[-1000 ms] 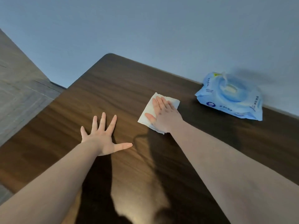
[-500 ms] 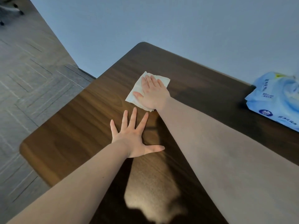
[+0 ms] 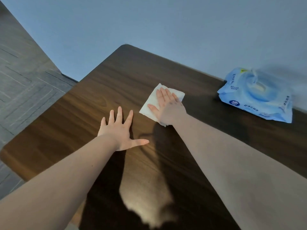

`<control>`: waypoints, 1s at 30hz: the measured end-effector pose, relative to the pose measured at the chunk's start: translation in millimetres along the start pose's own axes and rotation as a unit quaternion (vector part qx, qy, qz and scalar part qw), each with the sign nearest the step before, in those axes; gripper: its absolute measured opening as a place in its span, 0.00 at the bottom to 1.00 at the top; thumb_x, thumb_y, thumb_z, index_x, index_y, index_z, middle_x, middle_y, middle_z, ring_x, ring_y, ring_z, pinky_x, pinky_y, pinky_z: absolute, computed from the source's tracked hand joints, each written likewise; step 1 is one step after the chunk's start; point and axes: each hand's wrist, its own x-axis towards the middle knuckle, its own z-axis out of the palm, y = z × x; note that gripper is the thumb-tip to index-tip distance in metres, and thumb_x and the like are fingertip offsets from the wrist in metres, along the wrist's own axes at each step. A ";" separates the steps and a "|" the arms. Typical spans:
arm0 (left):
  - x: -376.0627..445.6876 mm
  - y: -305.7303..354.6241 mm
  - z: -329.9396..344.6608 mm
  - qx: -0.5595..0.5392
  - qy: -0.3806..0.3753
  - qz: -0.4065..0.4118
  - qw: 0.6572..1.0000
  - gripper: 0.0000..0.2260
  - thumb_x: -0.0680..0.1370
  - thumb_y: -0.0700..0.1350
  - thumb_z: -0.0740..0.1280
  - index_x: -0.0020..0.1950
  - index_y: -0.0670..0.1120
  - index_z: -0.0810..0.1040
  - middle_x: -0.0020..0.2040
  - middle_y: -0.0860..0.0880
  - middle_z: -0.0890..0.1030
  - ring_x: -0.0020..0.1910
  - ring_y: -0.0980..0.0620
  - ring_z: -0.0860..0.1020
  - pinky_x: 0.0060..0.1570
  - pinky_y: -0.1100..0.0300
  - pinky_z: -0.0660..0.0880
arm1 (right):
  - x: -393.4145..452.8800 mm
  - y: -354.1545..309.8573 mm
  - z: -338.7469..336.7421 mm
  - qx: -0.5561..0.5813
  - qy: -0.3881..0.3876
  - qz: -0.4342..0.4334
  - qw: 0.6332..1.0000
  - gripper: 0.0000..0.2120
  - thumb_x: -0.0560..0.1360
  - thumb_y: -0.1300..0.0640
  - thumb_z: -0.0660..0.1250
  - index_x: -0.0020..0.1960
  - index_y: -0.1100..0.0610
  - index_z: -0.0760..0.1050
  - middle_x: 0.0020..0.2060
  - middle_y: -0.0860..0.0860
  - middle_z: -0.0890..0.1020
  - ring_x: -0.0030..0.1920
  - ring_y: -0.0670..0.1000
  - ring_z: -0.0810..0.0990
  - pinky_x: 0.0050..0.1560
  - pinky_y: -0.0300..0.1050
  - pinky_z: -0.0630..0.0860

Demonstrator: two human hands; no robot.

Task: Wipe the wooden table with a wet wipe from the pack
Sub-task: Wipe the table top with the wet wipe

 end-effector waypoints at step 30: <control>-136.8 451.4 87.4 0.108 0.077 0.370 0.920 0.44 0.65 0.79 0.42 0.75 0.58 0.34 0.77 0.52 0.35 0.75 0.51 0.35 0.72 0.41 0.38 | -527.9 414.1 50.9 0.079 0.030 0.529 0.844 0.36 0.78 0.36 0.39 0.76 0.57 0.37 0.78 0.54 0.43 0.77 0.53 0.42 0.76 0.51 0.42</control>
